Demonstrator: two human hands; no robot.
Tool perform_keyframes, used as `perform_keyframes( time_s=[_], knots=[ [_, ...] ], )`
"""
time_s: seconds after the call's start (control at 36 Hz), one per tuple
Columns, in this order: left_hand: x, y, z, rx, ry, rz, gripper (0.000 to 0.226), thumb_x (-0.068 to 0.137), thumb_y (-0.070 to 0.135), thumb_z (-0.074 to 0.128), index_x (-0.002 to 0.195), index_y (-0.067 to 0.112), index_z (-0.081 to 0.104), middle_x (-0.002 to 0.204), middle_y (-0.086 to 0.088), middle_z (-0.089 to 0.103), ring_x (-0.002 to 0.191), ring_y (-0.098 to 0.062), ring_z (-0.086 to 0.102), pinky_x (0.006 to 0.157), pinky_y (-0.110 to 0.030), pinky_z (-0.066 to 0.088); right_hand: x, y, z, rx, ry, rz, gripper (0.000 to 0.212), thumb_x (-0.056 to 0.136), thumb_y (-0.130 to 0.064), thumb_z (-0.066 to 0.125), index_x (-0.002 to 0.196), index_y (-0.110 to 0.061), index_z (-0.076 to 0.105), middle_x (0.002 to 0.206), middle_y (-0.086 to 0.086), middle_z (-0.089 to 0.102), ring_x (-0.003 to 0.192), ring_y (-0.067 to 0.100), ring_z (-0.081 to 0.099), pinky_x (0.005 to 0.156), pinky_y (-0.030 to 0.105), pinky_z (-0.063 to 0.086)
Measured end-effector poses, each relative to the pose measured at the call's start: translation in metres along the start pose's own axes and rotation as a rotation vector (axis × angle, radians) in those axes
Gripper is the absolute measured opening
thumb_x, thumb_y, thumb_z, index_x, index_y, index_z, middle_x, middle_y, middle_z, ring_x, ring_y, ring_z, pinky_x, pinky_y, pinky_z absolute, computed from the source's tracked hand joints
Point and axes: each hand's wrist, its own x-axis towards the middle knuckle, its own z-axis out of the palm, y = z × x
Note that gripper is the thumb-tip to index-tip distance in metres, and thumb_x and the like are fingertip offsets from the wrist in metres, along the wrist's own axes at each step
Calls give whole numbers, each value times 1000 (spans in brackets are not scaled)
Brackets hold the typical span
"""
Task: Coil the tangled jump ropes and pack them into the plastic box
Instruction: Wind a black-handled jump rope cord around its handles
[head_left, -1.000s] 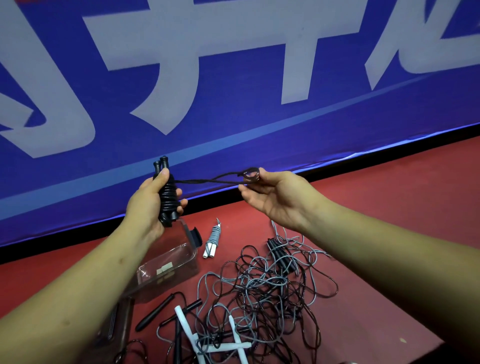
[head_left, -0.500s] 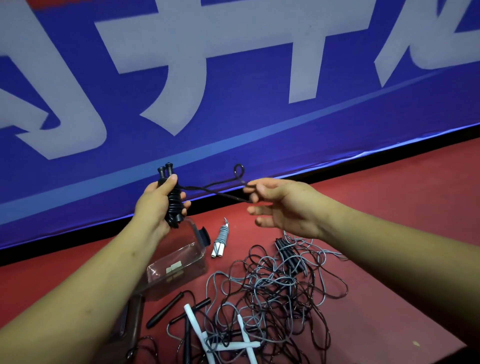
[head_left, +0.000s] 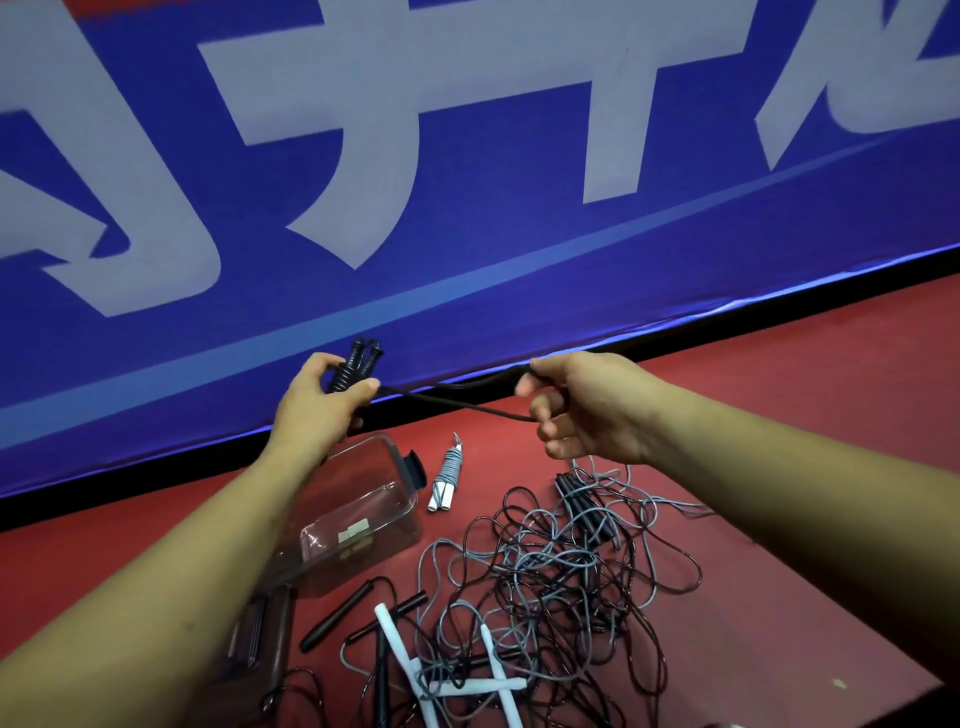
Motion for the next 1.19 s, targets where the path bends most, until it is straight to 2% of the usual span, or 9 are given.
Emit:
perform_keyframes(
  time_s=[0.08, 0.25, 0.5, 0.58, 0.67, 0.81, 0.97, 1.11, 1.19],
  knots=[
    [-1, 2, -5, 1, 0, 20, 20, 88, 30, 71, 90, 34, 52, 84, -2, 70, 65, -22, 65, 59, -28, 44, 0, 3, -2, -44, 15, 89, 32, 101, -26, 40, 76, -13, 57, 50, -2, 44, 42, 14, 51, 48, 23, 48],
    [-1, 9, -4, -35, -18, 59, 22, 87, 29, 72, 100, 29, 54, 82, -3, 70, 60, -22, 62, 64, -33, 48, -2, 7, -6, -313, 22, 32, 21, 98, -18, 50, 107, -14, 69, 49, -1, 39, 42, 15, 44, 46, 22, 43],
    [5, -1, -7, 118, -16, 76, 28, 82, 32, 77, 87, 36, 50, 84, -10, 68, 75, -35, 68, 69, -41, 50, -12, 4, 15, -818, -151, -182, 35, 81, -44, 77, 76, -11, 67, 60, 1, 40, 46, 9, 42, 45, 19, 43],
    [6, 2, -5, 180, -20, 99, 28, 82, 31, 77, 93, 32, 51, 81, -8, 67, 78, -36, 65, 65, -36, 46, -12, 5, 20, -930, -149, -247, 35, 90, -38, 69, 69, -11, 59, 59, 4, 38, 37, 5, 35, 41, 14, 38],
    [2, 2, -4, 358, -46, 135, 29, 84, 30, 76, 99, 25, 52, 75, 0, 61, 69, -25, 57, 59, -30, 39, -14, 2, 23, -973, -97, -284, 38, 99, -37, 55, 74, -9, 61, 58, 4, 52, 41, 6, 47, 43, 14, 40],
    [-7, -8, 2, 845, -88, 267, 34, 90, 35, 67, 119, 28, 50, 101, -5, 67, 93, -31, 58, 70, -34, 39, -17, -6, 26, -980, -88, -288, 37, 102, -28, 50, 73, -13, 66, 64, 7, 54, 56, 21, 44, 54, 28, 38],
    [-13, -10, 19, 994, -159, 339, 37, 93, 42, 59, 127, 35, 47, 107, -2, 68, 99, -29, 62, 69, -33, 43, -23, -10, 32, -873, -224, -208, 40, 95, -41, 60, 88, -3, 71, 51, 3, 33, 43, 17, 26, 44, 25, 23],
    [-32, -2, 34, 1029, -418, 430, 41, 81, 51, 63, 119, 42, 54, 106, 10, 69, 105, -21, 64, 78, -30, 51, -10, -7, 32, -634, -17, -360, 31, 94, -28, 64, 78, -1, 70, 50, 7, 32, 42, 16, 24, 43, 22, 21],
    [-53, 10, 48, 1051, -568, 522, 57, 70, 74, 65, 116, 40, 57, 96, 11, 69, 97, -16, 64, 76, -29, 49, 0, -7, 17, -496, 168, -349, 28, 94, -24, 63, 73, -5, 67, 44, 2, 31, 36, 15, 23, 42, 19, 19]
  ],
)
